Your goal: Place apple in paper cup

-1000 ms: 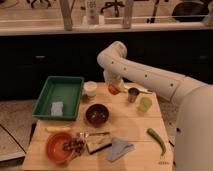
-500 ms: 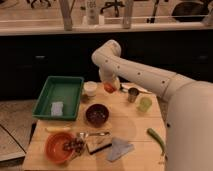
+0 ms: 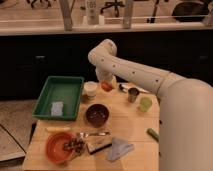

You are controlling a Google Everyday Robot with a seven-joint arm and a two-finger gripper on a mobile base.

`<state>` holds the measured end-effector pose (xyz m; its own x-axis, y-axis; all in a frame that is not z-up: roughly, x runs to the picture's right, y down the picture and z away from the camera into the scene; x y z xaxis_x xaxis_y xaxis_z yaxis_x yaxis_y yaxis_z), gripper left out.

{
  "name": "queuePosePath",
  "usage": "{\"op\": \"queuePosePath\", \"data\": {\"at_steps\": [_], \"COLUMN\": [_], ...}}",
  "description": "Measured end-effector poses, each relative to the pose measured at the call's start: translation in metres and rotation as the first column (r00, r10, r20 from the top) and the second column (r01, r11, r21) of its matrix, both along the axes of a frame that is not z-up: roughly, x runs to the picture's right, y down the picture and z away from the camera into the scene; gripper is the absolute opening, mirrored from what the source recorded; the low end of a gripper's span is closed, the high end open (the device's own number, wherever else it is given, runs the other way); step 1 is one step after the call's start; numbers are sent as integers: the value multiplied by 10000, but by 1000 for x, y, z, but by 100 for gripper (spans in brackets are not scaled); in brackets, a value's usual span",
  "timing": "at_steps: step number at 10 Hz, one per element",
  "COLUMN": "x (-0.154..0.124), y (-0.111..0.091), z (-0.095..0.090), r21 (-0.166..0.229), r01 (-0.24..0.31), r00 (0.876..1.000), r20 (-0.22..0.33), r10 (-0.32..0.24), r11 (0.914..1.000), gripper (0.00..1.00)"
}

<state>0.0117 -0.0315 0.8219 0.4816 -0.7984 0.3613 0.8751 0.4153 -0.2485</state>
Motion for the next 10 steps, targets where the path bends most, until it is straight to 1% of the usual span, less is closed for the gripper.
{"op": "queuePosePath", "data": {"at_steps": [3, 8, 10], "x": [-12, -29, -30], "y": [-4, -9, -11], "z": [7, 15, 18], "r21": [65, 219, 312], "r01": [251, 507, 582], "r00": [9996, 9983, 9978], "r20": [106, 268, 289], "r10": [-252, -512, -591], "r11": [9997, 9985, 9978], "gripper": [5, 5, 5]}}
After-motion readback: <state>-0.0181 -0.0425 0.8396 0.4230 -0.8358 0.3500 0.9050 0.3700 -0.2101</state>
